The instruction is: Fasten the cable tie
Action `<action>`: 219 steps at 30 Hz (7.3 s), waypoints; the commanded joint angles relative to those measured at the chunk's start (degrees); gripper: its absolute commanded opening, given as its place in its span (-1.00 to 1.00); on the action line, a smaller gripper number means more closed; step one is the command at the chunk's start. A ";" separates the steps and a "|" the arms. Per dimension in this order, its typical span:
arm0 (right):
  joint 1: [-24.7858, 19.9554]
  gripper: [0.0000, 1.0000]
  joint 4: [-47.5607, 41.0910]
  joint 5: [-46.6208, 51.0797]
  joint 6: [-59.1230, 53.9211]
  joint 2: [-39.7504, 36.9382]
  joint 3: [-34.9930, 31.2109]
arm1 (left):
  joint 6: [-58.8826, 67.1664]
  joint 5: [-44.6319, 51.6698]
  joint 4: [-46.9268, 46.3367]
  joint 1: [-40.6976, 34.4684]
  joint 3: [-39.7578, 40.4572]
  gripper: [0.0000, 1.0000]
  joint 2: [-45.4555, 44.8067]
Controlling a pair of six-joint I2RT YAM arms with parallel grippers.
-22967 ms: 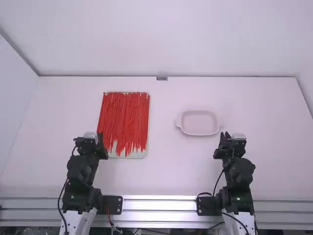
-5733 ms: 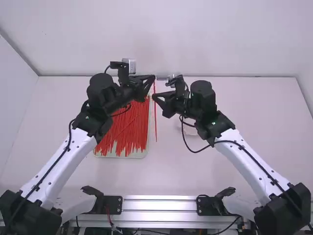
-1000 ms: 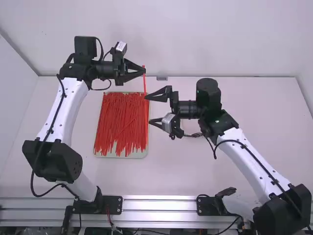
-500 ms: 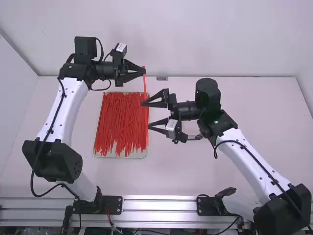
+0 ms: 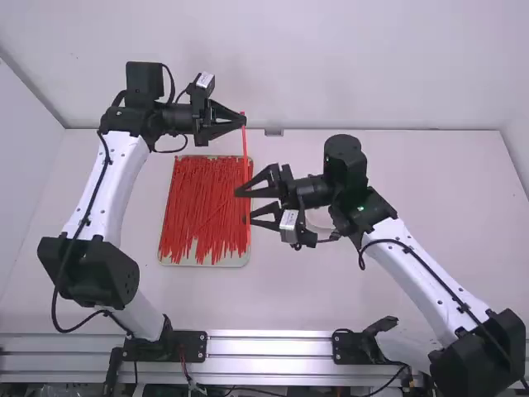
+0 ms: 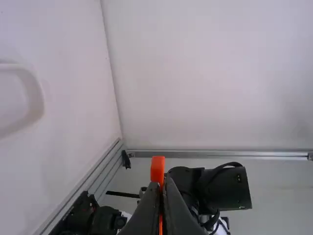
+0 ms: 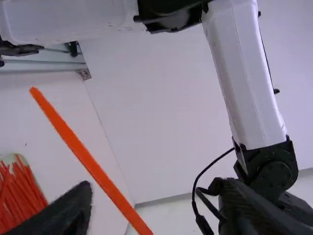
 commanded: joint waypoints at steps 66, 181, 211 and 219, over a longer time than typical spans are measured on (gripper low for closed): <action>-1.55 -1.00 -7.74 0.63 18.49 0.07 1.75 | 36.98 -10.84 1.68 1.18 -2.73 -0.95 0.31; -7.13 -1.00 38.40 10.12 143.80 17.33 0.20 | 59.71 8.48 56.76 -2.29 -20.72 -0.97 0.28; -7.06 -1.00 31.74 10.29 146.99 17.33 0.20 | 70.14 9.03 52.98 -2.86 -20.72 -0.97 0.28; -7.13 -1.00 36.48 9.40 147.60 17.31 0.20 | 70.18 8.81 52.65 -2.86 -20.72 -0.96 0.28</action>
